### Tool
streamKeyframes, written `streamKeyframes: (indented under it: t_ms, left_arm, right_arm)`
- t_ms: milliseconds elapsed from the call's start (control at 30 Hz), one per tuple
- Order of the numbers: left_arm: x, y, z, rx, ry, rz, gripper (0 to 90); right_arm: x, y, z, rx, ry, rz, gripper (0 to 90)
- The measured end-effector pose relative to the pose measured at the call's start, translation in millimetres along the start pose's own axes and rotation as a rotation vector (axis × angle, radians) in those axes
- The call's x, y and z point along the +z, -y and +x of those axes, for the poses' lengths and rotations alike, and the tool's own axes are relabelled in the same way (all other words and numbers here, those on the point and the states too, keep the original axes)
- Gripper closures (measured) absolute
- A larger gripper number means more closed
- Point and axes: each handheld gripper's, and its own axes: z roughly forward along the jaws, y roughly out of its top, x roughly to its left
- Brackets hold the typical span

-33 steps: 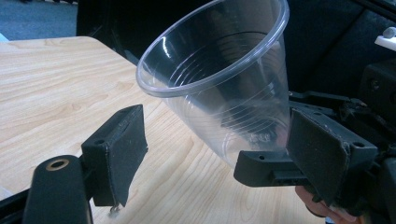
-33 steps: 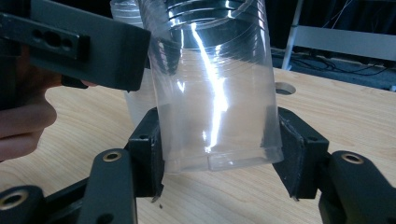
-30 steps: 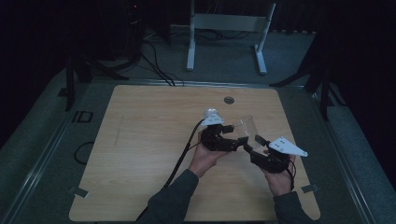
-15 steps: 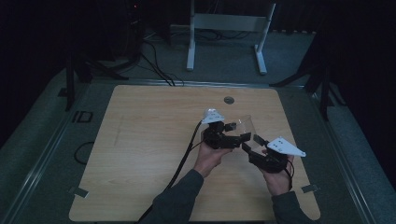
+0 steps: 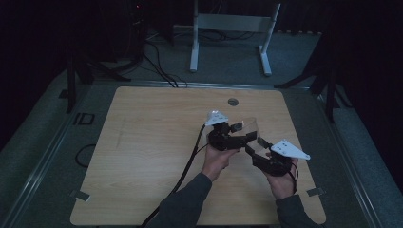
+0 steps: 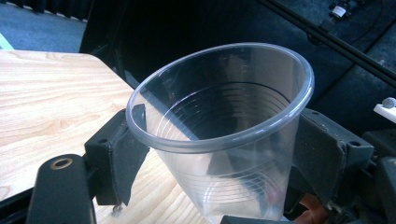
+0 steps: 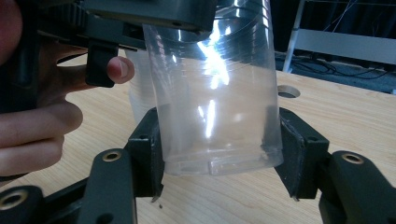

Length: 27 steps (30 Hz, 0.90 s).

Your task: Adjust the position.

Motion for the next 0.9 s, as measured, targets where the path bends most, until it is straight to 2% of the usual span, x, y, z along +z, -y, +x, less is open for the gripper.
streamKeyframes:
  t_ms: [133, 533, 667, 900]
  left_arm:
    - [0.8, 0.8, -1.3, 0.001, -0.004, -0.007, 23.7]
    - [-0.2, 1.7, -4.4, 0.044, -0.021, -0.007, 26.9]
    - [-0.4, 3.5, -1.1, 0.03, -0.013, -0.006, 28.0]
    - [-1.9, 3.8, -2.8, 0.059, -0.023, 0.0, 28.3]
  right_arm:
    - [0.1, 0.2, -0.9, 0.0, 0.002, 0.001, 41.9]
    - [1.5, 0.3, -2.4, -0.005, -0.016, 0.022, 41.2]
    - [2.5, 0.6, -2.8, -0.006, -0.029, 0.038, 40.1]
    - [3.9, -0.1, -3.3, -0.013, -0.056, 0.064, 38.4]
